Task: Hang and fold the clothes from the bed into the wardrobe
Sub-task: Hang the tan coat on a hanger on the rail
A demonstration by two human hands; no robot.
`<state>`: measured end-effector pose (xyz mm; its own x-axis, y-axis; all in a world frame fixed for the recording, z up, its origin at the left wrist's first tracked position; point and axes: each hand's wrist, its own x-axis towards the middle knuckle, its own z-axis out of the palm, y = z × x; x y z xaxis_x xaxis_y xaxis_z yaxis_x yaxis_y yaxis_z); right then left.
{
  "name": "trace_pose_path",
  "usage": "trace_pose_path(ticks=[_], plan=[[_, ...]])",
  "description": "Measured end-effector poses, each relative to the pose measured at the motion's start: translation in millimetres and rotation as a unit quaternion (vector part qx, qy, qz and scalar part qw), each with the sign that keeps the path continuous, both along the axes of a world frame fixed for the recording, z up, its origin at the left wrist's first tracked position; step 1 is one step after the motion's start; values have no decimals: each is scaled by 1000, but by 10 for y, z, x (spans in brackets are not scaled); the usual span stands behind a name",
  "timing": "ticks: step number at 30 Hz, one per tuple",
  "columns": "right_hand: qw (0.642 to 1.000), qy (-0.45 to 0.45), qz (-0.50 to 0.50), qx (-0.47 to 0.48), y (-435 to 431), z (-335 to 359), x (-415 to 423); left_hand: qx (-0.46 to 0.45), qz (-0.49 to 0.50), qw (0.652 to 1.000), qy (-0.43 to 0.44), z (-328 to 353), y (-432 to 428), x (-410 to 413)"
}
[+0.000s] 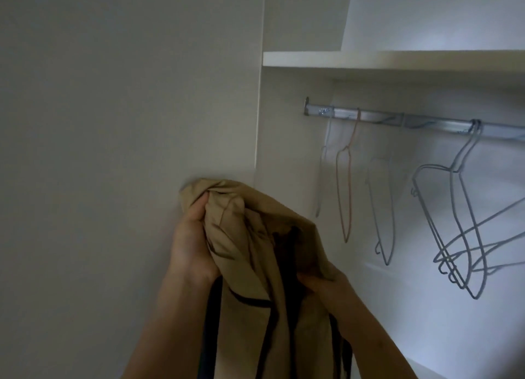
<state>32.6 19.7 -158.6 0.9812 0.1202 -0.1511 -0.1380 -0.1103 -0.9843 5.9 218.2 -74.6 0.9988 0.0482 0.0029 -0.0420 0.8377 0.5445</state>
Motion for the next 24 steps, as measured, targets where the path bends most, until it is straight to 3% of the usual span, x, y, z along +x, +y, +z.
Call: trace_pose_path(ticks=[4, 7, 9, 14, 19, 24], plan=[[988, -122, -15, -97, 73, 201, 188, -27, 46, 998, -30, 220, -145, 70], [979, -196, -10, -58, 153, 412, 392, -30, 77, 996, -31, 294, -220, 141], [972, -220, -57, -57, 188, 536, 608, -45, 96, 994, -31, 320, -233, 180], [977, -129, -137, -103, 178, 644, 1153, -35, 157, 987, -14, 364, -273, 276], [990, -57, -127, 25, 192, 684, 1471, -22, 257, 966, 7, 367, -331, 425], [981, 25, -126, 146, 183, 748, 1656, -32, 297, 954, -3, 348, -363, 498]])
